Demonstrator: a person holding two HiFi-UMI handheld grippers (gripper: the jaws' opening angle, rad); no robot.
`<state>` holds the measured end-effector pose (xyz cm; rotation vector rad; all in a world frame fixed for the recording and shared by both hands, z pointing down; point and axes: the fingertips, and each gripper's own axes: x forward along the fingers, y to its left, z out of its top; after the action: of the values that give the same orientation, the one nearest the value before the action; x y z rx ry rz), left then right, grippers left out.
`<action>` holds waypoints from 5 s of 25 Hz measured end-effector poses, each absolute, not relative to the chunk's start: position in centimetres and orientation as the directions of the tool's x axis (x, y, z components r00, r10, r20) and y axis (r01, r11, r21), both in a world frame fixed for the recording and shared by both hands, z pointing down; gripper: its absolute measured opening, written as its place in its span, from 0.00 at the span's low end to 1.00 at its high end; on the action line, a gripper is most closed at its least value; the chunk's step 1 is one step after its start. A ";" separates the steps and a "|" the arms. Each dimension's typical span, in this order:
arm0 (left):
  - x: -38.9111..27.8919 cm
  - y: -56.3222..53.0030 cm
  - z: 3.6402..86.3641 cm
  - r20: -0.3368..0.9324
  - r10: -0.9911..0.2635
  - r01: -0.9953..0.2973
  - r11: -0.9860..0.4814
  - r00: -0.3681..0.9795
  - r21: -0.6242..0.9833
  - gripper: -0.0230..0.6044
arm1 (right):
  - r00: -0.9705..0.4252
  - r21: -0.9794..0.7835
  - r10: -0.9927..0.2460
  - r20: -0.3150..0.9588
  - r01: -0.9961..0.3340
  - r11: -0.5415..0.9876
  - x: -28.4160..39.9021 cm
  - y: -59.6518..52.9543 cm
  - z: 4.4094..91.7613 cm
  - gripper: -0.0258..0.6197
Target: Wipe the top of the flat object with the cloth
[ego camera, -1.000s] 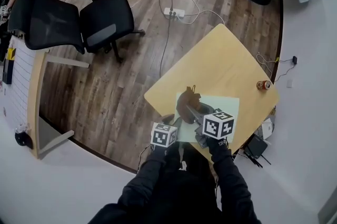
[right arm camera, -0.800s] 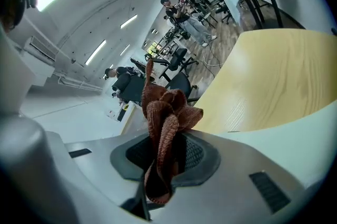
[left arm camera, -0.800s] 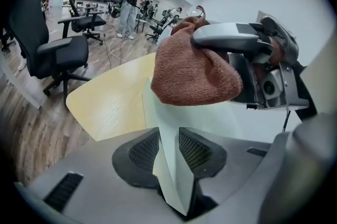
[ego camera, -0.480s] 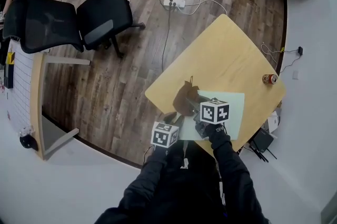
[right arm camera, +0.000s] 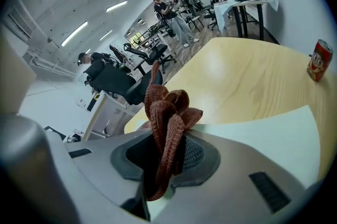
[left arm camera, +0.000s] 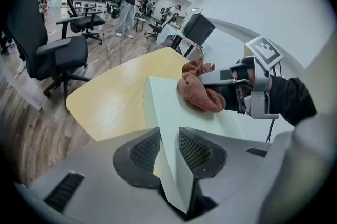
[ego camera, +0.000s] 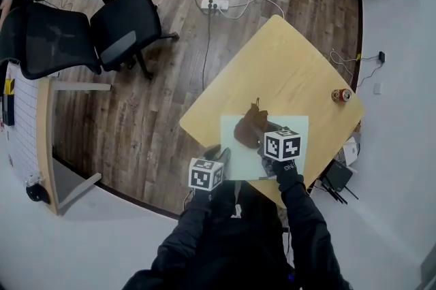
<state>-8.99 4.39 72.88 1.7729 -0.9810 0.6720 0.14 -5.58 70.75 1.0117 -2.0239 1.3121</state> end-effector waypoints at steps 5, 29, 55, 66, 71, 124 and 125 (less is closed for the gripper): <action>-9.1 4.3 72.8 0.797 -0.314 -0.856 -0.207 0.516 0.473 0.24 | -0.542 -0.487 -0.331 0.772 -0.840 0.240 3.4 -5.7 70.7 0.20; -8.7 4.5 73.1 0.792 -0.312 -0.851 -0.199 0.525 0.486 0.24 | -0.396 -0.383 -0.471 0.788 -0.915 0.127 17.1 -5.8 68.5 0.20; -9.0 4.4 73.1 0.762 -0.290 -0.816 -0.217 0.579 0.537 0.22 | -0.744 -0.687 -0.028 0.668 -0.630 0.362 -4.7 1.7 70.6 0.20; -9.1 4.3 73.2 0.766 -0.284 -0.817 -0.214 0.577 0.536 0.22 | -0.634 -0.567 -0.121 0.764 -0.749 0.342 2.0 1.2 71.4 0.20; -9.2 4.3 73.2 0.772 -0.280 -0.821 -0.215 0.571 0.529 0.22 | -0.605 -0.542 -0.148 0.782 -0.778 0.318 5.2 1.2 71.4 0.20; -8.2 4.1 73.4 0.753 -0.215 -0.781 -0.233 0.622 0.579 0.22 | -0.835 -0.820 -0.056 0.547 -0.548 0.166 -4.9 11.6 69.2 0.20; -8.2 4.1 73.4 0.752 -0.215 -0.780 -0.234 0.623 0.580 0.22 | -0.824 -0.809 -0.058 0.564 -0.565 0.162 -4.6 11.5 69.9 0.20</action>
<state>-8.20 4.10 73.44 1.7670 -0.8099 0.6539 -4.64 11.53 69.87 0.5912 -2.0417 1.7026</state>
